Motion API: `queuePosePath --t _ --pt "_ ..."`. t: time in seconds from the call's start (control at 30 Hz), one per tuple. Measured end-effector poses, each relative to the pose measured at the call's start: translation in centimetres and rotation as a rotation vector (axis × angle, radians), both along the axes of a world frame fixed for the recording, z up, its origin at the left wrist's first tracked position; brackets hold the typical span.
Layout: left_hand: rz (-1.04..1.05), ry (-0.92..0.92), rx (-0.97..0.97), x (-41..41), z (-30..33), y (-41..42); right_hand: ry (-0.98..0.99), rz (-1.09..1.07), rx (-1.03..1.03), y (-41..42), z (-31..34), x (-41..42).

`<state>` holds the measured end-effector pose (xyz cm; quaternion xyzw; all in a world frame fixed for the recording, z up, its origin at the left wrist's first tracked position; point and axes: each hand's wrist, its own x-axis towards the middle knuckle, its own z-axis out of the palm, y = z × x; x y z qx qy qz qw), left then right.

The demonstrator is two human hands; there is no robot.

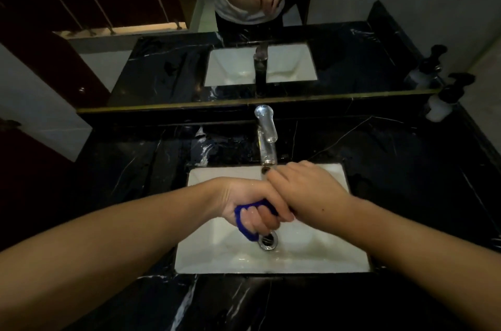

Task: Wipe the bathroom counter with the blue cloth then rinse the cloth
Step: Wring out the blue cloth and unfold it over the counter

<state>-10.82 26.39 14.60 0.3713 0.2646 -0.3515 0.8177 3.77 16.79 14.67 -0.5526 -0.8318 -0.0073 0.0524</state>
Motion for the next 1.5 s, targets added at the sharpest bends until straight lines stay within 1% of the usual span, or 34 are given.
queuePosePath --t 0.03,0.07,0.1,0.17,0.2,0.23,0.27,0.33,0.4,0.47,0.5,0.57,0.63,0.7,0.77,0.83,0.97,1.03,1.1,1.17,1.23,1.33,1.47,1.5 --pt "-0.006 -0.066 -0.104 -0.3 0.3 -0.2 0.012 0.032 -0.044 -0.1 0.5 0.4" --pt "-0.005 -0.112 -0.129 -0.4 0.4 -0.3 0.018 0.036 -0.111 -0.2 1.2 0.7" --pt "-0.017 -0.135 -0.098 -0.5 0.9 -0.4 0.004 0.019 -0.183 -0.2 2.2 0.8" --pt "-0.037 -0.136 0.046 -0.8 1.3 -0.5 -0.028 -0.022 -0.299 -0.2 3.3 1.0" --pt "-0.011 -0.124 0.119 -1.0 1.5 -0.5 -0.023 -0.049 -0.342 -0.1 3.7 1.1" --pt "0.062 -0.11 0.171 -1.2 1.7 -0.6 0.012 -0.09 -0.377 0.0 4.0 1.1" --pt "0.179 -0.092 0.205 -1.4 1.9 -0.8 0.079 -0.141 -0.397 0.1 3.9 1.2" --pt "0.535 -0.054 0.218 -1.7 1.9 -1.4 0.204 -0.269 -0.409 0.2 3.4 1.6" --pt "1.004 -0.059 0.153 -1.6 1.9 -2.4 0.243 -0.405 -0.367 0.2 2.9 1.5" --pt "1.429 -0.109 0.031 -0.8 2.0 -3.5 0.238 -0.52 -0.259 0.3 2.4 0.8" --pt "1.572 -0.121 -0.019 -0.3 2.1 -3.9 0.211 -0.559 -0.215 0.4 2.2 0.2" --pt "1.734 -0.097 -0.058 1.3 2.1 -4.1 0.106 -0.556 -0.172 0.5 1.8 -1.3" --pt "1.786 -0.028 0.006 2.9 1.9 -3.5 0.059 -0.511 -0.151 0.2 1.3 -2.9" --pt "1.798 0.043 0.071 3.7 1.9 -2.4 0.062 -0.495 -0.132 0.3 1.0 -3.5" --pt "1.808 0.064 0.045 3.9 2.2 -1.5 0.09 -0.492 -0.1 0.7 1.1 -3.3" --pt "1.842 -0.006 0.002 3.6 2.8 -1.1 0.159 -0.5 -0.03 1.4 1.4 -3.0" --pt "1.886 -0.258 0.014 3.6 3.5 -0.7 0.369 -0.583 0.141 2.5 1.6 -2.6" --pt "1.896 -0.316 0.014 3.6 3.3 -0.5 0.41 -0.607 0.151 2.7 1.3 -2.7" --pt "1.895 -0.331 -0.021 3.6 3.2 -0.5 0.423 -0.636 0.089 2.9 1.1 -2.9" --pt "1.88 -0.311 -0.04 3.4 3.0 -0.5 0.414 -0.639 -0.019 2.9 1.0 -3.0" --pt "1.848 -0.293 -0.014 3.0 2.8 -0.7 0.429 -0.613 -0.143 2.7 1.1 -3.1" --pt "1.775 -0.339 0.014 2.4 2.4 -1.2 0.592 -0.616 -0.359 2.9 1.7 -2.9" --pt "1.716 -0.423 -0.041 2.0 1.8 -0.8 0.713 -0.594 -0.596 3.7 2.6 -2.4" --pt "1.694 -0.435 -0.05 2.0 1.7 -0.7 0.785 -0.598 -0.672 3.7 2.8 -2.3"
